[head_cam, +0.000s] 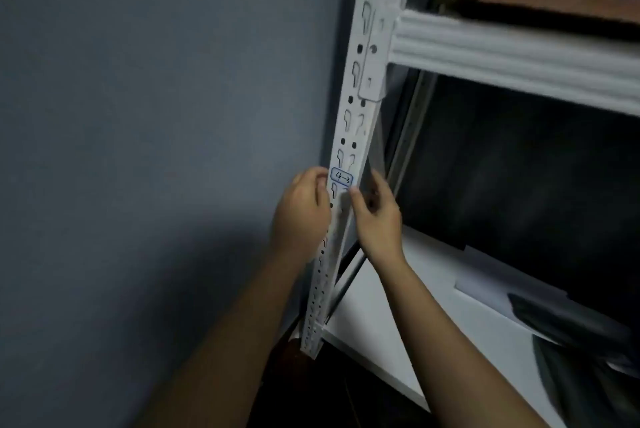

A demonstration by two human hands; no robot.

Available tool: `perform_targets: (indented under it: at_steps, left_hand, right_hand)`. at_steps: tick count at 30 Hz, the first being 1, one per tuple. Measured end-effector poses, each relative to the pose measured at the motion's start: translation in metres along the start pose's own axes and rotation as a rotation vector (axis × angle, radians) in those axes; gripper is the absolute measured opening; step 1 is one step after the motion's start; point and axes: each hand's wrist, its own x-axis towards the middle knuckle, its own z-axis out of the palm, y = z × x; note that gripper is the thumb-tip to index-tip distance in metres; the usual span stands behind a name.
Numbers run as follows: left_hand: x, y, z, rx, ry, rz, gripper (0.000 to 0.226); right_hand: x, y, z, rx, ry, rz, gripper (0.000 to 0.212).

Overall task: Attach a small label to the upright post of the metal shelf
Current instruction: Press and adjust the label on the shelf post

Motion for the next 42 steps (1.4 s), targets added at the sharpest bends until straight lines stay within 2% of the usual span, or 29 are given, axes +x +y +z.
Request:
perform_targets:
  at_steps: [1,3,7,10,12,16,21,27,32,37,42]
  left_hand:
    - [0.007,-0.004,0.007,-0.039,0.02,-0.018,0.027]
    - [0.017,-0.011,0.018,-0.094,0.04,-0.053,0.03]
    - [0.036,-0.031,0.044,-0.207,-0.024,-0.12,0.042]
    - [0.043,-0.034,0.045,-0.265,-0.048,-0.074,0.026]
    - [0.044,-0.033,0.039,-0.284,-0.105,-0.053,0.025]
    - [0.047,-0.031,0.031,-0.367,-0.142,-0.07,0.027]
    - [0.052,-0.026,0.036,-0.52,-0.077,-0.176,0.016]
    - [0.049,-0.029,0.038,-0.586,-0.087,-0.243,0.017]
    - [0.043,-0.031,0.039,-0.661,-0.134,-0.278,0.02]
    - [0.041,-0.027,0.034,-0.838,-0.232,-0.428,0.019]
    - [0.045,-0.022,0.033,-0.852,-0.203,-0.481,0.017]
  right_hand:
    - [0.008,0.003,0.006,0.035,0.001,-0.038,0.06]
    - [0.016,0.002,0.014,0.029,0.022,-0.107,0.049]
    - [0.028,0.009,0.019,0.042,0.116,-0.175,0.03]
    - [0.036,0.01,0.013,0.015,0.078,-0.207,0.018]
    - [0.039,0.008,0.007,-0.012,0.02,-0.227,0.015]
    - [0.042,0.014,0.003,-0.034,-0.043,-0.211,0.03]
    - [0.043,0.015,-0.001,-0.1,-0.072,-0.235,0.032]
    - [0.039,0.017,-0.004,-0.178,-0.102,-0.274,0.035]
    - [0.036,0.019,0.001,-0.167,-0.058,-0.273,0.037]
    - [0.036,0.027,0.008,-0.144,0.003,-0.235,0.042]
    - [0.036,0.03,0.012,-0.129,0.025,-0.228,0.047]
